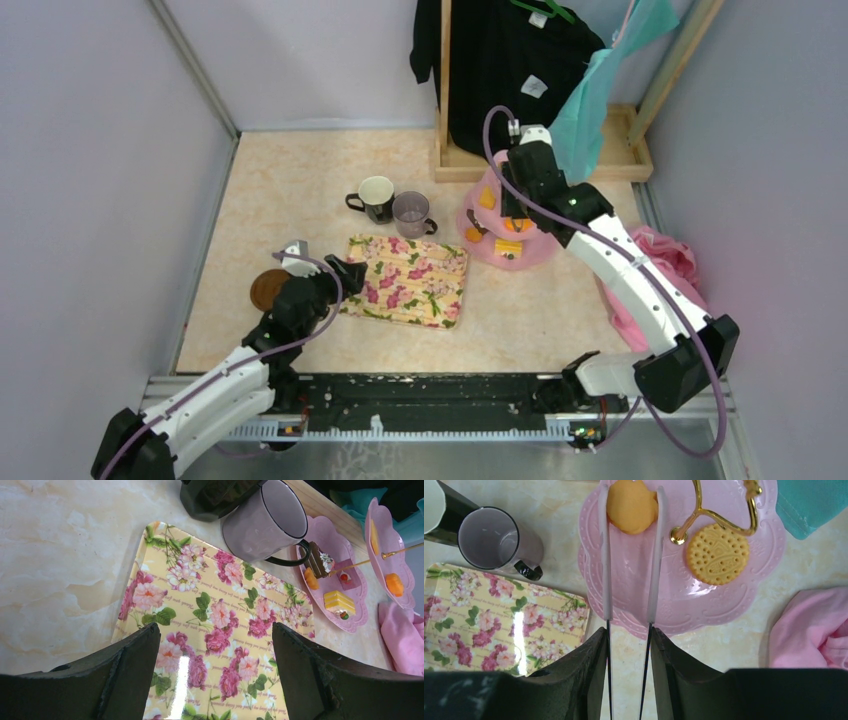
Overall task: Serve the afternoon tea
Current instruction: Place the desert on the desert table.
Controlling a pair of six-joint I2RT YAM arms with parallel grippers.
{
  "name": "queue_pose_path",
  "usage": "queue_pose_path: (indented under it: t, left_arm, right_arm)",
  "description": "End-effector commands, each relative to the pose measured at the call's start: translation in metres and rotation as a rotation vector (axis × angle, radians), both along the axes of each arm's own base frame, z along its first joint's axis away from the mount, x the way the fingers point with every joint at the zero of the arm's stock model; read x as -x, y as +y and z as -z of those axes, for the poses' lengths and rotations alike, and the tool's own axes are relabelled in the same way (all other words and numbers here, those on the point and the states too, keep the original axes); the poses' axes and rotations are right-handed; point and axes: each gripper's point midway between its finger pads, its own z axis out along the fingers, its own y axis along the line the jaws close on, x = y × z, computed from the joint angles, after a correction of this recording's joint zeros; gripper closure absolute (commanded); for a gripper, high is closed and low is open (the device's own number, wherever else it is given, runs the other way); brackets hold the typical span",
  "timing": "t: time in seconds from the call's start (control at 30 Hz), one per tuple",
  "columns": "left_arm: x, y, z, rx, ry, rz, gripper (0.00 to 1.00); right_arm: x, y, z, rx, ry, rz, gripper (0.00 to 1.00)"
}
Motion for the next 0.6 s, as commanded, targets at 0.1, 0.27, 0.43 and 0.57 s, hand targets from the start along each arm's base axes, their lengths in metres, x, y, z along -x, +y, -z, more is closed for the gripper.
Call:
queue_pose_path:
  t: [0.1,0.27,0.43,0.57]
  left_arm:
    - [-0.003,-0.0044,-0.0122,0.024,-0.034,0.009,0.12]
    - [-0.0035,-0.0046,-0.0118,0.022,-0.032,0.008,0.12]
    - [-0.0037,-0.005,-0.0114,0.024,-0.031,0.009,0.12]
    - [-0.0037,-0.0057,-0.0114,0.024,-0.03,0.012,0.12]
  right_arm:
    - [-0.0121,0.0015,-0.0306,-0.048,-0.089,0.007,0.62]
    - [-0.0119,0.0002,-0.0286,-0.046,-0.085,0.01,0.62]
    - [-0.0099,-0.0007,-0.0339,-0.057,-0.095,0.01,0.62]
    - [-0.0066,-0.0017,-0.0378,-0.067,-0.104,0.008,0.62]
